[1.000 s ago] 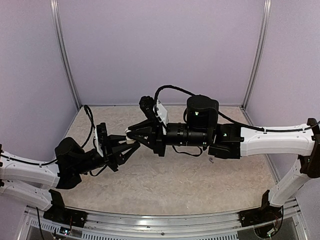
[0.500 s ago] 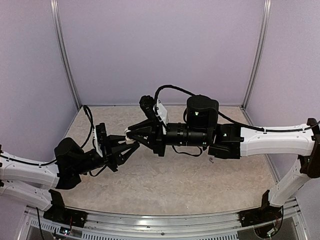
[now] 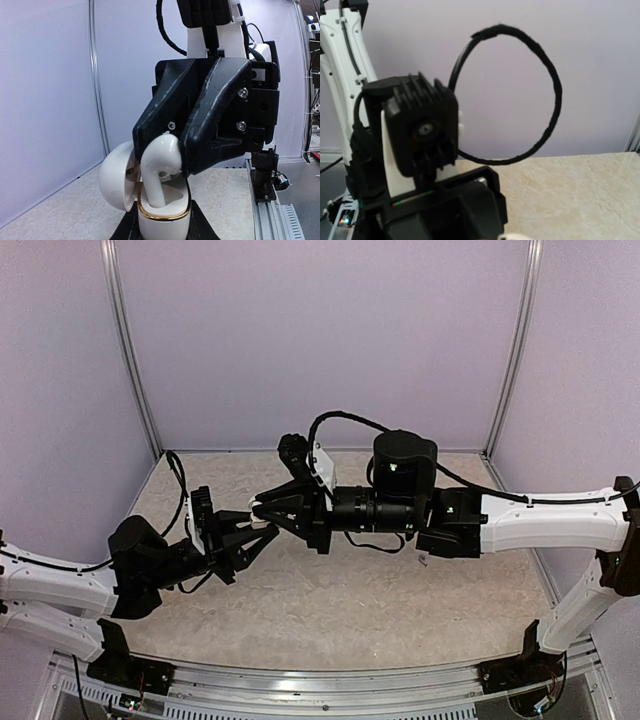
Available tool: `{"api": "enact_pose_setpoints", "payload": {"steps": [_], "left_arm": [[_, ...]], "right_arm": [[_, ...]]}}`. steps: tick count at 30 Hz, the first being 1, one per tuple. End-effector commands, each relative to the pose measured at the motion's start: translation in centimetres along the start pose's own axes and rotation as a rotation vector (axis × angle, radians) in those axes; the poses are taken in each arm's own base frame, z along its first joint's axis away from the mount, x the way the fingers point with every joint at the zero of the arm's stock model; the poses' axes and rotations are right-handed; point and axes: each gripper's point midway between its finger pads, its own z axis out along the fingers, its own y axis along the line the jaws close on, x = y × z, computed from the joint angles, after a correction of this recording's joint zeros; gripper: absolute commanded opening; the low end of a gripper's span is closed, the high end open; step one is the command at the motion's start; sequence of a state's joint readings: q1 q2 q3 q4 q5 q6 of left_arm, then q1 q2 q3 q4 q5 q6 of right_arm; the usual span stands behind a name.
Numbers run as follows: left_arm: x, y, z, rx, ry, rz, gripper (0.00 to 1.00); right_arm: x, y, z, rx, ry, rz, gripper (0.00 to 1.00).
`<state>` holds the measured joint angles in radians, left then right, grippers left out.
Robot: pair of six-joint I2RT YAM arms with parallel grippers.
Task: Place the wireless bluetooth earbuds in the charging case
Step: Insert the left earbud into the left side groove of the charging case.
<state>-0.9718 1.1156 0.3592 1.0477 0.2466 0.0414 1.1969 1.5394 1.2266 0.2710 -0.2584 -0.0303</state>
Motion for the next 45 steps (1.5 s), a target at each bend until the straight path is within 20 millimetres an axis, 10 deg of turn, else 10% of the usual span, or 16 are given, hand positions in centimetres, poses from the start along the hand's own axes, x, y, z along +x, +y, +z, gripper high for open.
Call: {"api": "enact_pose_setpoints", "payload": {"steps": [1,45], "left_arm": [[-2.4,0.2,-0.5,-0.007,-0.086,0.009,0.04],[-1.6,-0.7,-0.1,0.056,-0.056,-0.001,0.04]], "right_arm": [[2.8,1.1,0.5,-0.037,0.070,0.014,0.12],[3.1,0.5,0.2,-0.013,0.142,-0.046,0.28]]}}
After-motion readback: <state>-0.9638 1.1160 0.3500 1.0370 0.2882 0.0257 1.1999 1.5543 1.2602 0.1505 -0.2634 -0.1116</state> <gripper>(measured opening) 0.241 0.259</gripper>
